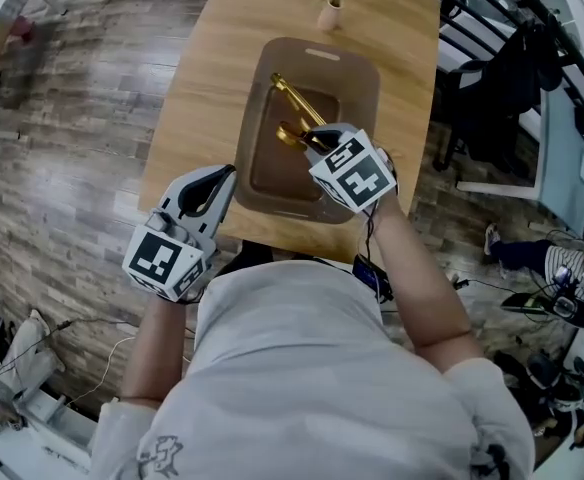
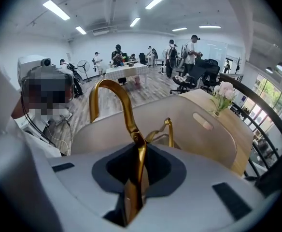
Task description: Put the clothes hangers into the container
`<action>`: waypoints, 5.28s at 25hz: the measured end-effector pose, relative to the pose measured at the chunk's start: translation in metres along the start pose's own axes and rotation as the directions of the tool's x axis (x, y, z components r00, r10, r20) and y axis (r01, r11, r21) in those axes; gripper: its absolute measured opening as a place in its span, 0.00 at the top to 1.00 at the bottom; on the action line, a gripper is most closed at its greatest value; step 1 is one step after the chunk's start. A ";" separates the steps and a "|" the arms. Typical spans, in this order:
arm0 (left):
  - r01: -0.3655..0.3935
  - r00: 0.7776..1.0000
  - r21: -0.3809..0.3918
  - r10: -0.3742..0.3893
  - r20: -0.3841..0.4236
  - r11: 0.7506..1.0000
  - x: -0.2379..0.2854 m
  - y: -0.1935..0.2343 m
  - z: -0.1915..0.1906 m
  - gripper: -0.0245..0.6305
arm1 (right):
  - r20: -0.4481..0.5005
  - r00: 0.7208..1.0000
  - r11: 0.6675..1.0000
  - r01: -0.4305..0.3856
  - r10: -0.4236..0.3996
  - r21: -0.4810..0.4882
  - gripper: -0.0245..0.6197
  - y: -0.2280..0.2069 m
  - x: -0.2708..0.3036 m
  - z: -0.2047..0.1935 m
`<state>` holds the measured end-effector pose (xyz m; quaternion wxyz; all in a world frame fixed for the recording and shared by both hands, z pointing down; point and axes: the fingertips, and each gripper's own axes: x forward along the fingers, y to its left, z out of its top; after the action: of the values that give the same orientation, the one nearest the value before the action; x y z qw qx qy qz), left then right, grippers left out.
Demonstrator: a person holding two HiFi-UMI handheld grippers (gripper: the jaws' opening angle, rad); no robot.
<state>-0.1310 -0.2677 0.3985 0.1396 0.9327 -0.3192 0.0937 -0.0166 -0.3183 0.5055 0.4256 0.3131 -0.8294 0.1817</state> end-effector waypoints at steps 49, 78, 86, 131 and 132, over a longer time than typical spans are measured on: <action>-0.009 0.999 -0.035 0.008 -0.053 0.999 -0.001 0.007 -0.025 0.95 | 0.029 0.983 0.941 -0.180 0.179 0.288 0.67 0.001 0.067 -0.020; -0.134 0.991 0.032 0.133 0.032 0.990 -0.001 -0.125 -0.004 0.95 | 0.345 0.927 0.982 -0.178 0.146 0.062 0.83 0.061 -0.101 -0.046; -0.161 0.986 0.018 0.160 0.047 0.987 -0.014 -0.155 -0.015 0.95 | 0.425 0.895 0.989 -0.148 0.138 -0.009 0.92 0.084 -0.138 -0.059; 0.008 0.998 0.047 -0.011 0.062 0.999 -0.164 -0.158 -0.040 0.95 | 0.533 0.844 0.999 0.039 -0.053 0.037 0.95 0.226 -0.207 -0.082; 0.006 0.998 0.048 -0.009 0.064 0.999 -0.164 -0.161 -0.040 0.95 | 0.536 0.843 0.999 0.039 -0.051 0.034 0.95 0.226 -0.208 -0.084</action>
<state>-0.1616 -0.0396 0.3608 0.1073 0.9394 -0.3177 0.0709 -0.0276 -0.0276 0.3747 0.1774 0.3754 -0.9057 0.0857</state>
